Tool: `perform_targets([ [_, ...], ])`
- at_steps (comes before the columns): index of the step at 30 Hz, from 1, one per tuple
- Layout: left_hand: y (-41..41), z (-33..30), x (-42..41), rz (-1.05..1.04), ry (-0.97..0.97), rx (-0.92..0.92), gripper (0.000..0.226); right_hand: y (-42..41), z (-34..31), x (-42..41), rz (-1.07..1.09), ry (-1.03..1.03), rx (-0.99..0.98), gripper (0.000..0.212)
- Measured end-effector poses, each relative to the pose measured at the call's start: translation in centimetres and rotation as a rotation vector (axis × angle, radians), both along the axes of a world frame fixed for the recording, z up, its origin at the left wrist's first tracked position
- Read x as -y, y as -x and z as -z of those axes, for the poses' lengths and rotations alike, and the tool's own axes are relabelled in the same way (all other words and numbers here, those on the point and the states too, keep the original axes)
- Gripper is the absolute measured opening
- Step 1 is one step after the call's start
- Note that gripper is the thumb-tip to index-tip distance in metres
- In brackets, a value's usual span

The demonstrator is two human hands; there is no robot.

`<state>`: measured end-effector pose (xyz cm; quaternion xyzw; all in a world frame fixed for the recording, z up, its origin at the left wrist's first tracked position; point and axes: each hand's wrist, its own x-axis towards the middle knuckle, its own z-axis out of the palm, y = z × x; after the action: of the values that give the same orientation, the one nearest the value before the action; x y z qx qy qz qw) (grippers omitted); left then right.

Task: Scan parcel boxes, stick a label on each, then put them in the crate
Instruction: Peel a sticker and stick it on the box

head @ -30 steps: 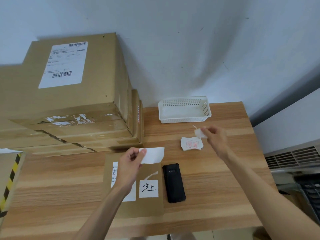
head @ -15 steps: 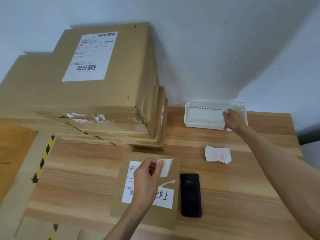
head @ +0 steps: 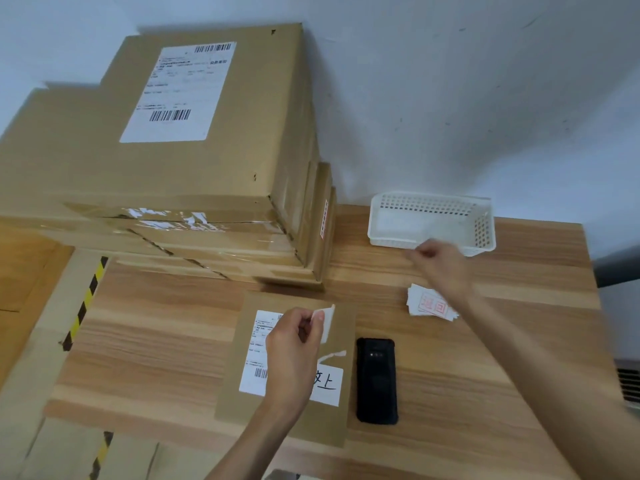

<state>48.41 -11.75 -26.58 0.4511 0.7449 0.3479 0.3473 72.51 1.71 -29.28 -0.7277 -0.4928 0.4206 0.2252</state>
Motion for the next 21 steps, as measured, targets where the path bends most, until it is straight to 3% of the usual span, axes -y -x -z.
perform_targets([
  [3, -0.2, 0.7, 0.5, 0.091, -0.082, -0.159, 0.024, 5.6, -2.8, 7.6, -0.117, 0.121, -0.167, 0.041],
  [5, 0.0, 1.5, 0.9, 0.229, -0.226, -0.36, 0.018, 8.7, -3.7, 11.3, -0.111, 0.17, -0.275, 0.055],
  [7, 0.4, 2.7, 1.7, 0.317, -0.343, -0.448, 0.007, 10.8, -3.9, 13.4, -0.068, 0.205, -0.366, 0.046],
  [15, 3.5, 4.5, 3.9, 0.331, -0.263, -0.347, 0.018, 15.4, -2.8, 16.4, 0.131, 0.191, -0.428, 0.015],
  [21, 5.9, 4.5, 4.9, 0.386, -0.134, -0.192, 0.01, 18.2, -1.7, 17.6, 0.121, 0.076, -0.357, 0.021],
])
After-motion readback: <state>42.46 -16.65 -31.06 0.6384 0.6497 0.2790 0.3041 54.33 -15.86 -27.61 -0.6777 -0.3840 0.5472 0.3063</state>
